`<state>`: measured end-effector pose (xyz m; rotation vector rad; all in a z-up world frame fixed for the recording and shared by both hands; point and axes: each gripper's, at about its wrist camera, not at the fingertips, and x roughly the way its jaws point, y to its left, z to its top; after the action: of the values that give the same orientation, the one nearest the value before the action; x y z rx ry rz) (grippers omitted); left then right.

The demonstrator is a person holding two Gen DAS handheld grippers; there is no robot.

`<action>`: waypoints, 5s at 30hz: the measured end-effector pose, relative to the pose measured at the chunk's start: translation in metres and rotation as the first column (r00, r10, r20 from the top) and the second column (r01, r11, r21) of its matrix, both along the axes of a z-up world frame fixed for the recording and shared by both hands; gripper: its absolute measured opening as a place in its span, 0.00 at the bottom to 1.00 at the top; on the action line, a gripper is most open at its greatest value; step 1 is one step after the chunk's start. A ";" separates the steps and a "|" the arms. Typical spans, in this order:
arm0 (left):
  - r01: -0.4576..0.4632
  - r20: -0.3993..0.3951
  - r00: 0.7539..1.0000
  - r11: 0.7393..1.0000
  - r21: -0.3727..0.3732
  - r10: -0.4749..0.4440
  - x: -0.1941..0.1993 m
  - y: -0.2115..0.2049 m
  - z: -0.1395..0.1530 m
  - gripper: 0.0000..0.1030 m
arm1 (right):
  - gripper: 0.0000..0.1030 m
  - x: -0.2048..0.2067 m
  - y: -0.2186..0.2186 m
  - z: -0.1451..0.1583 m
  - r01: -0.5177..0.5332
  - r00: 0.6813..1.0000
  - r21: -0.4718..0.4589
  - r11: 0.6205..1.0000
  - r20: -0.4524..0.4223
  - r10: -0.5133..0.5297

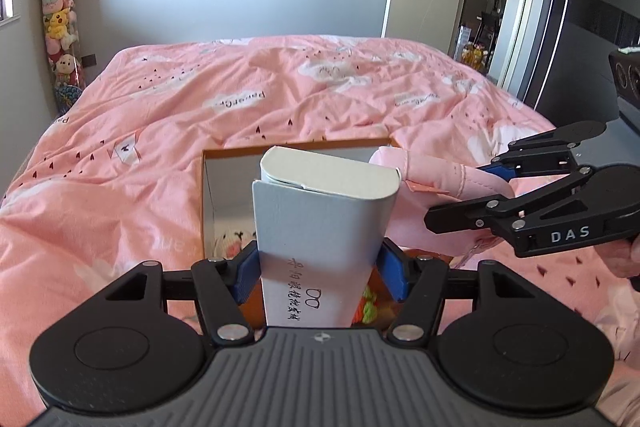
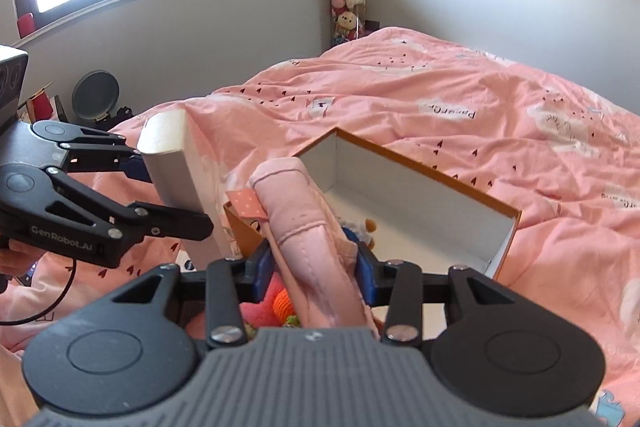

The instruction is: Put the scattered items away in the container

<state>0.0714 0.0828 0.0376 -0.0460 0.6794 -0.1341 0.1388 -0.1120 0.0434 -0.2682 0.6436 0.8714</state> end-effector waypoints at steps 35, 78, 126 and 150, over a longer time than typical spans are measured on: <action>0.062 -0.095 0.994 0.990 0.128 -0.050 0.135 0.018 -0.001 0.70 | 0.46 0.126 0.060 -0.117 -0.050 0.996 -0.414 0.909 -0.085 0.016; 0.536 -0.431 0.844 0.528 0.659 -0.318 0.223 -0.063 -0.165 0.73 | 0.47 0.151 0.047 -0.140 -0.070 0.896 -0.233 0.970 -0.443 -0.042; 0.149 -0.181 0.979 0.938 0.313 -0.095 0.133 0.007 -0.076 0.74 | 0.57 0.163 0.059 -0.151 -0.042 0.883 -0.396 0.917 -0.444 -0.151; -0.032 -0.101 0.993 0.967 0.254 0.059 0.098 -0.007 -0.077 0.74 | 0.52 0.157 0.058 -0.135 0.075 0.869 -0.331 0.941 -0.441 -0.225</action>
<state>0.1690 0.0762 -0.0397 0.1768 0.7984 -0.0002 0.2955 -0.0543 -0.0911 -0.2775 1.2500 0.6827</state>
